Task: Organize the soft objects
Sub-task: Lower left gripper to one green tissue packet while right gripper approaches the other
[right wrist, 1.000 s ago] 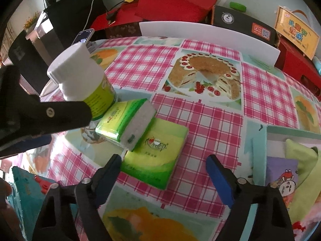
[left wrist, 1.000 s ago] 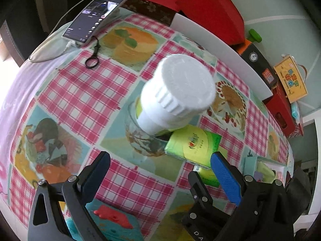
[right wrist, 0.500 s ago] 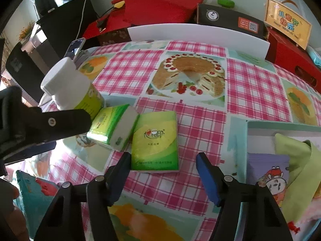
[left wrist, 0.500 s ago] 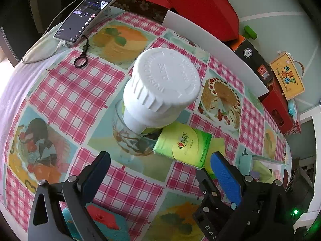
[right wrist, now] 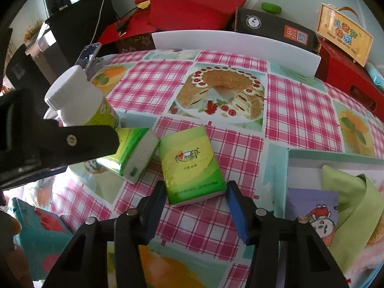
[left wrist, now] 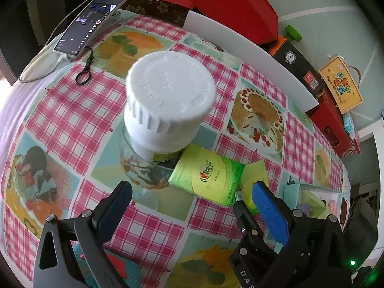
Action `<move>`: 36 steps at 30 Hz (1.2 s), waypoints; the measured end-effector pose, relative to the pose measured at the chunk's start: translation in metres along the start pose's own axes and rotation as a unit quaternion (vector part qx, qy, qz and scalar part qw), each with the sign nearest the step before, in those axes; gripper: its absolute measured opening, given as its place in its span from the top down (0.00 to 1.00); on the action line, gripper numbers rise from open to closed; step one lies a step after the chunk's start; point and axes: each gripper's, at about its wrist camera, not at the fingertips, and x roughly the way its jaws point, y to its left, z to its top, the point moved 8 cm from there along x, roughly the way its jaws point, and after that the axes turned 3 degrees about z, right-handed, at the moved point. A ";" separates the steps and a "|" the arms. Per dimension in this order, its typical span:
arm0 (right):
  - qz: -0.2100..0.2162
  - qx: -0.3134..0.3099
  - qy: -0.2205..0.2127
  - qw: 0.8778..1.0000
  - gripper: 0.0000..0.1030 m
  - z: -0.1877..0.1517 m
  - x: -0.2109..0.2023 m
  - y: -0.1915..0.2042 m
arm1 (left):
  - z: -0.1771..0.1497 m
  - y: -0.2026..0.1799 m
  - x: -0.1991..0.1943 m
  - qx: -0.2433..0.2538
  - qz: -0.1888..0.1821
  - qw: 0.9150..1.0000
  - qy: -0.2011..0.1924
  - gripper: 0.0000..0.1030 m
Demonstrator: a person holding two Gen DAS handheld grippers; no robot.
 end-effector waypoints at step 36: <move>-0.031 0.060 -0.050 0.996 0.49 0.000 -0.080 -0.053 | -0.003 -0.022 0.025 0.048 0.046 0.998 -0.007 0.04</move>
